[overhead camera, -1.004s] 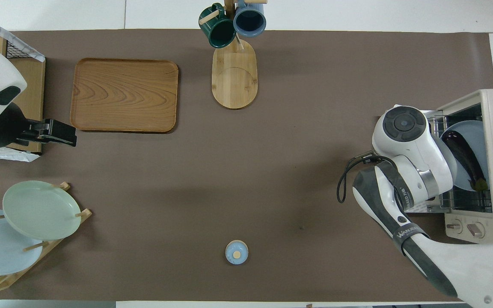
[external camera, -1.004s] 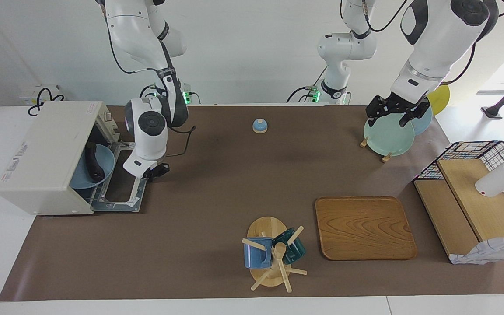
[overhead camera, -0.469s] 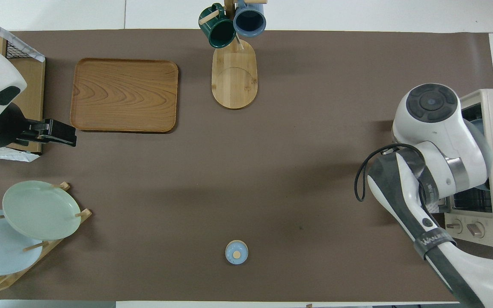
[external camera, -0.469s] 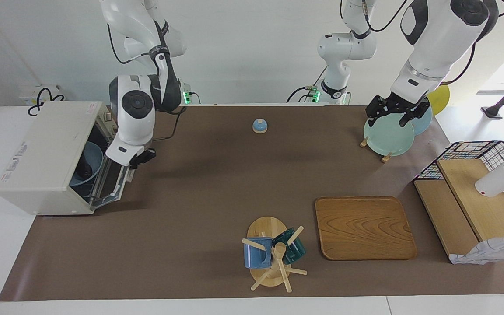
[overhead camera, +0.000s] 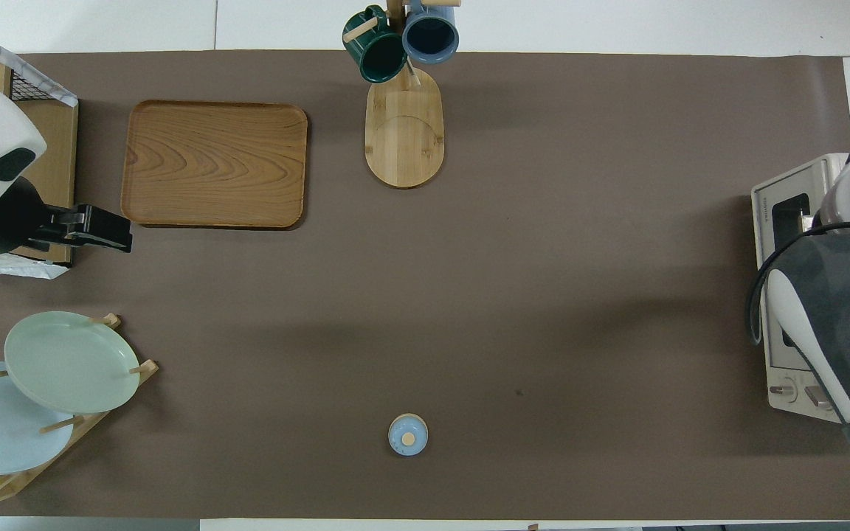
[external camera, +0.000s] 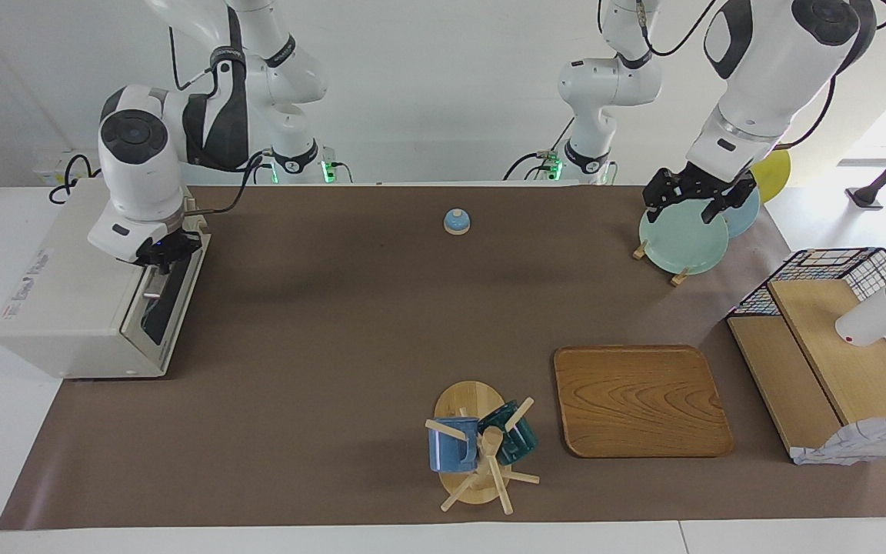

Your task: Put eggplant into oven

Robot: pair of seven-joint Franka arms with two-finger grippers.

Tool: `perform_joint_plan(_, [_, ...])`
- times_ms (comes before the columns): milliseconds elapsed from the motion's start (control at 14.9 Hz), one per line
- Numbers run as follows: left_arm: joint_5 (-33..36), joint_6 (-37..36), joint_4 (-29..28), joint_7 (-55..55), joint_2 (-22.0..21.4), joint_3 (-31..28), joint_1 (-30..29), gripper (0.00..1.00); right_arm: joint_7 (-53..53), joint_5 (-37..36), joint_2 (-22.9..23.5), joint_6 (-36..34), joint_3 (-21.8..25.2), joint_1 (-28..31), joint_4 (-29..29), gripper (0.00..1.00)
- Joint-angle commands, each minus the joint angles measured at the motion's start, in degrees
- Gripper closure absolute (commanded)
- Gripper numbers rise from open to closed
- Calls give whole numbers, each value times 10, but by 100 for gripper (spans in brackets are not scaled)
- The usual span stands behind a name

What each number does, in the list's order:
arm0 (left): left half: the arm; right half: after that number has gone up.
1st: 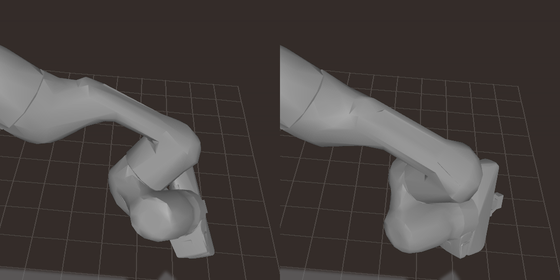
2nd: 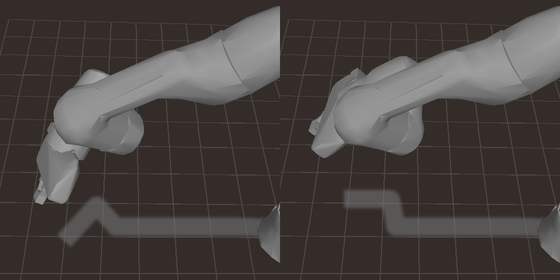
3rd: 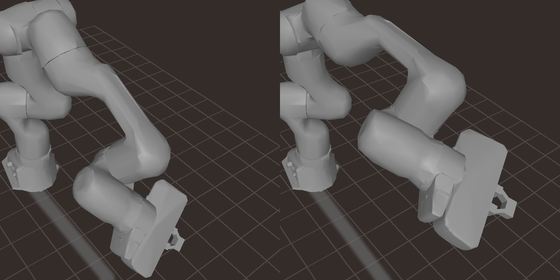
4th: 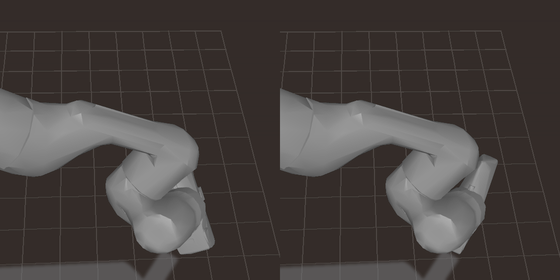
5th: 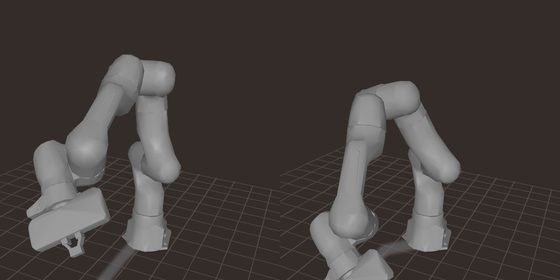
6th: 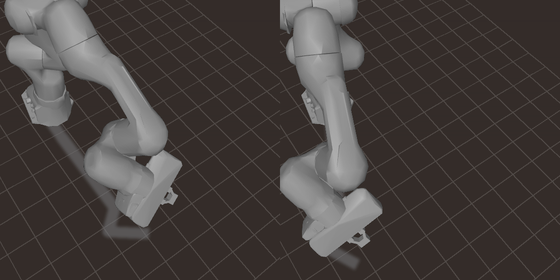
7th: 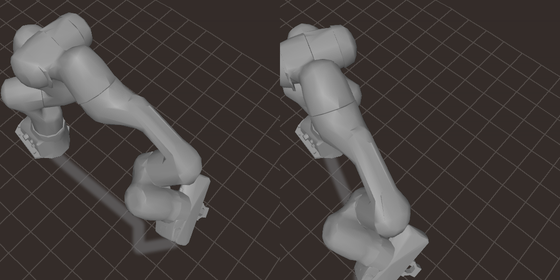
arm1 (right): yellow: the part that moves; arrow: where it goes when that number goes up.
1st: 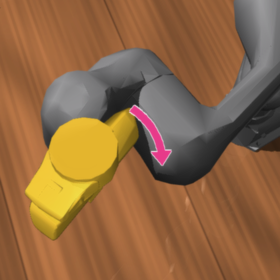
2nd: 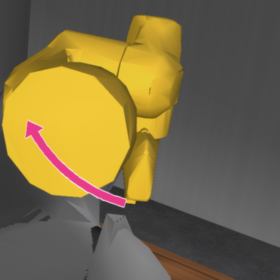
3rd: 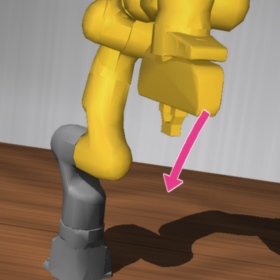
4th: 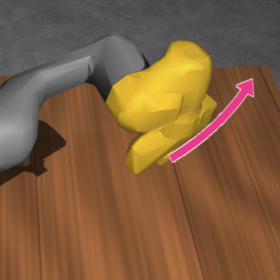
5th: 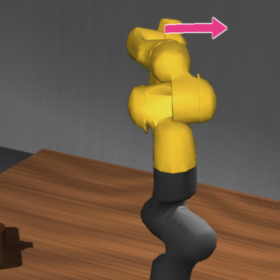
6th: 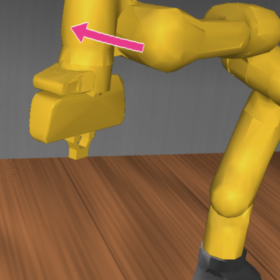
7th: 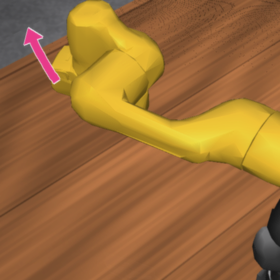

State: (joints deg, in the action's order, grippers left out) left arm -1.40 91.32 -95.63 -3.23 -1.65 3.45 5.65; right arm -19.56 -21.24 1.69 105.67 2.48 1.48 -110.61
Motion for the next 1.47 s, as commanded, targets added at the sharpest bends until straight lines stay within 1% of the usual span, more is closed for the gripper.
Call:
perform_joint_plan(0, [6,0,-1,3,-5,1,-3,0,-2,75,-6,-33,-6,2,33,87])
perform_joint_plan(67, [6,0,-1,3,-4,1,-3,0,12,104,-6,-58,-7,-2,63,82])
perform_joint_plan(134, [6,0,-1,3,-5,1,-3,0,19,117,-6,-81,-8,-2,90,78])
perform_joint_plan(201, [6,0,-1,3,-5,1,-3,0,20,128,-6,-99,-11,-3,111,68])
perform_joint_plan(268, [6,0,-1,3,-4,1,-3,0,20,141,-8,-116,-11,-3,130,57])
perform_joint_plan(335, [6,0,-1,3,-5,1,-3,0,19,155,-11,-140,-10,-2,151,41])
perform_joint_plan(402, [6,0,-1,3,-5,1,-3,0,20,165,-12,-164,-9,3,172,10])
perform_joint_plan(469, [6,0,-1,3,-4,1,-3,0,21,165,-13,-182,-7,2,180,0])
perform_joint_plan(669, [6,0,-1,3,-4,1,-3,0,64,166,-22,-196,-8,4,173,0])
perform_joint_plan(803, [6,0,-1,3,-5,1,-3,0,68,177,-27,-201,-6,-1,168,0])
perform_joint_plan(870, [6,0,0,3,-5,1,-3,0,72,178,-41,-195,-5,-5,152,0])
perform_joint_plan(937, [6,0,-1,3,-4,1,-3,0,78,176,-46,-195,-5,-14,148,0])
perform_joint_plan(1138, [6,0,-1,3,-5,1,-3,0,126,170,-49,-194,-6,-14,148,0])
perform_joint_plan(1406, [6,0,-1,3,-4,0,-3,0,128,175,-45,-194,-11,-10,154,0])
